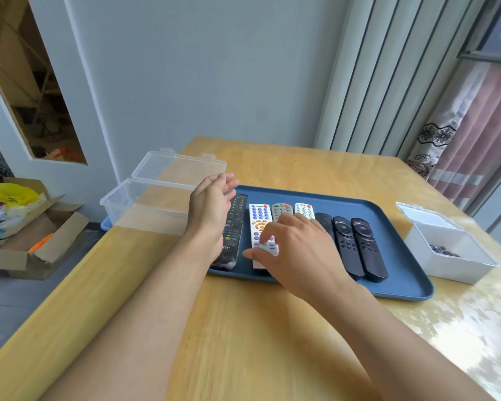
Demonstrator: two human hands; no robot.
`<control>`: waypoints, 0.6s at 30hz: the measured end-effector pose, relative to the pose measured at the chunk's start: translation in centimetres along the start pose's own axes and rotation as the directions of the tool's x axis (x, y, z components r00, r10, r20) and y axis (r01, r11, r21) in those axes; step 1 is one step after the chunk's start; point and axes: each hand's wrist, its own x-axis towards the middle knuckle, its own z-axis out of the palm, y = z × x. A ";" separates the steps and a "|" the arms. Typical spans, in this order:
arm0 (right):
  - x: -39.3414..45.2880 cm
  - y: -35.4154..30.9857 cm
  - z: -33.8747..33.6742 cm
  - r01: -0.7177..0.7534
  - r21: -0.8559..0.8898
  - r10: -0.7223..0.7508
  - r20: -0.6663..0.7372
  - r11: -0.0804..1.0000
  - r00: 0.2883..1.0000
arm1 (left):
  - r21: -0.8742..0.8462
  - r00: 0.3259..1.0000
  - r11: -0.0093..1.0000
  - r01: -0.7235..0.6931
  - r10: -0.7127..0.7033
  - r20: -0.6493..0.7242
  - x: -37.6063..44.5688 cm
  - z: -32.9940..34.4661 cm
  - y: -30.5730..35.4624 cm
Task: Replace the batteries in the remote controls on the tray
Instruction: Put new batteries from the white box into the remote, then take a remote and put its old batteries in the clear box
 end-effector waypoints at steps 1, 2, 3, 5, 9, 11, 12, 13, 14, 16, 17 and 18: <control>-0.2 -0.3 -0.2 -0.049 -0.041 0.050 0.021 0.998 0.999 | 0.016 1.000 1.000 0.003 -0.003 0.011 0.0 0.0 -0.1; -0.4 -0.6 -0.3 -0.081 -0.083 0.085 0.041 0.993 0.996 | 0.033 1.000 0.999 0.007 -0.008 0.025 0.0 0.0 -0.2; -0.6 -1.0 -0.3 -0.096 -0.123 0.104 0.060 0.988 0.993 | 0.054 0.999 0.998 0.013 -0.015 0.039 0.0 0.0 -0.3; -0.9 -1.9 -0.2 -0.106 -0.182 0.124 0.090 0.978 0.988 | 0.106 0.997 0.994 0.026 -0.034 0.067 0.1 0.0 -0.7; -1.1 -3.1 -0.4 -0.138 -0.214 0.165 0.117 0.967 0.979 | 0.172 0.992 0.984 0.054 -0.072 0.103 0.3 0.1 -1.6; -1.1 -3.3 -0.5 -0.146 -0.218 0.173 0.114 0.965 0.978 | 0.178 0.991 0.983 0.052 -0.073 0.114 0.3 0.1 -1.8; -1.1 -3.3 -0.5 -0.150 -0.212 0.177 0.112 0.966 0.978 | 0.180 0.991 0.982 0.051 -0.072 0.116 0.3 0.2 -1.9; -1.1 -3.4 -0.4 -0.155 -0.200 0.180 0.114 0.968 0.977 | 0.178 0.991 0.983 0.053 -0.074 0.113 0.3 0.1 -2.0; -1.2 -3.4 -0.5 -0.165 -0.180 0.187 0.113 0.970 0.976 | 0.177 0.991 0.983 0.056 -0.076 0.109 0.4 0.2 -2.0; -1.2 -3.3 -0.6 -0.191 -0.123 0.205 0.110 0.974 0.973 | 0.177 0.992 0.982 0.066 -0.083 0.094 0.6 0.2 -2.1; -1.2 -3.4 -0.6 -0.205 -0.091 0.214 0.103 0.975 0.971 | 0.173 0.992 0.982 0.071 -0.087 0.086 0.7 0.3 -2.2; -1.1 -3.3 -0.8 -0.218 -0.062 0.223 0.090 0.974 0.971 | 0.168 0.993 0.983 0.078 -0.092 0.079 0.7 0.4 -2.1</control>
